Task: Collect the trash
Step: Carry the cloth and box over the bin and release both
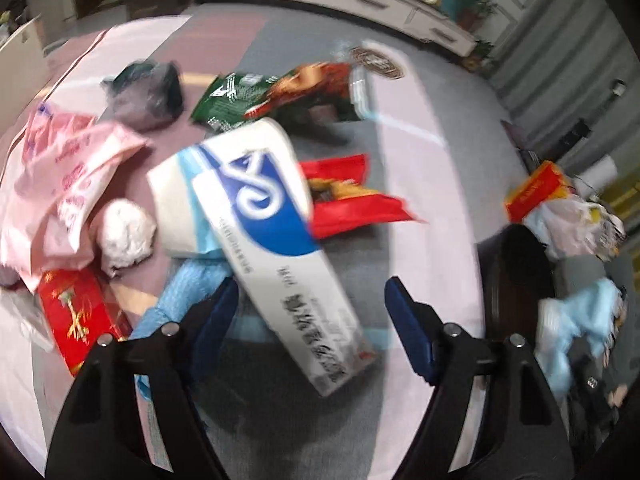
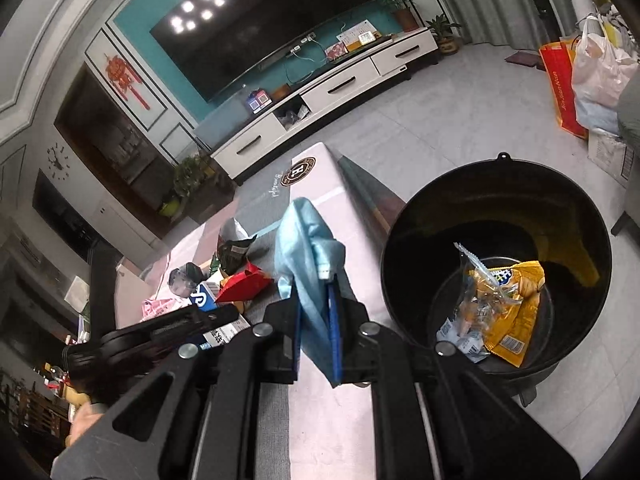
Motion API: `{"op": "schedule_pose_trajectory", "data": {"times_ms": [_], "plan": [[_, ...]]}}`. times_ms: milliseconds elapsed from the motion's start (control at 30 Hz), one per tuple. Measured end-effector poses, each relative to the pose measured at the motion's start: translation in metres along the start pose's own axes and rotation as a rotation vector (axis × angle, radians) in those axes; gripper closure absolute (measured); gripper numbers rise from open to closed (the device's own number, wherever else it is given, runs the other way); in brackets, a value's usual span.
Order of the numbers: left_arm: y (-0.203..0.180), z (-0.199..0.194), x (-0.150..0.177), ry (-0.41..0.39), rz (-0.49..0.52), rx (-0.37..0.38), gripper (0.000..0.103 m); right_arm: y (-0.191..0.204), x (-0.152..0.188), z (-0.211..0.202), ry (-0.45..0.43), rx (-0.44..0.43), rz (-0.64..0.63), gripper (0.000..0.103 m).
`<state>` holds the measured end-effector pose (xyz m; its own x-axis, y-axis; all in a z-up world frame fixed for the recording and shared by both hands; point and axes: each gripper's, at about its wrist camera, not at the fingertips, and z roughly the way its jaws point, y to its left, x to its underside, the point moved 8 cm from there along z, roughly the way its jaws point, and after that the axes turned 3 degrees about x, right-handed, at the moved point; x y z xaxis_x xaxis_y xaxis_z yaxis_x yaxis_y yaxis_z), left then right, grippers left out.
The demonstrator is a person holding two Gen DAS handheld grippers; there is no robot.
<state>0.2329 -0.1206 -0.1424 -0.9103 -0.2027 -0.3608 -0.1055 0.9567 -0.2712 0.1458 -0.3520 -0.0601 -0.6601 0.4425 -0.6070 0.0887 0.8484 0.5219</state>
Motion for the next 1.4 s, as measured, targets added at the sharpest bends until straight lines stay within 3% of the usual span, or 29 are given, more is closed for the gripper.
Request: {"op": "schedule_pose_trajectory", "data": {"times_ms": [67,133,200,467,633,700,1067,1267,1400], "plan": [[0.002,0.005,0.002,0.012,-0.016,0.008,0.028,-0.001,-0.001,0.001,0.003,-0.003,0.005,0.091],[0.002,0.009,0.003,0.005,-0.017,0.000,0.038,-0.001,-0.001,0.001,0.005,-0.003,0.004,0.091],[0.004,0.013,0.004,0.007,-0.022,0.012,0.055,-0.001,-0.001,0.002,0.006,0.001,0.000,0.091],[0.012,-0.006,0.013,-0.007,-0.021,0.110,0.068,0.002,0.000,0.006,0.015,0.000,-0.004,0.091],[0.014,-0.048,0.018,-0.071,0.016,0.190,0.073,0.005,-0.002,0.002,0.002,-0.027,0.015,0.091],[0.014,-0.064,0.017,-0.097,0.024,0.207,0.083,0.004,-0.004,-0.001,-0.010,-0.038,0.030,0.091],[-0.004,-0.108,0.017,-0.181,0.106,0.264,0.083,-0.015,-0.013,-0.016,-0.064,-0.025,0.075,0.091],[-0.080,-0.100,0.022,-0.162,0.265,0.361,0.083,-0.057,-0.027,-0.039,-0.154,0.104,0.127,0.091],[-0.143,-0.079,0.030,-0.086,0.341,0.471,0.081,-0.087,-0.031,-0.047,-0.187,0.179,0.169,0.091]]}}
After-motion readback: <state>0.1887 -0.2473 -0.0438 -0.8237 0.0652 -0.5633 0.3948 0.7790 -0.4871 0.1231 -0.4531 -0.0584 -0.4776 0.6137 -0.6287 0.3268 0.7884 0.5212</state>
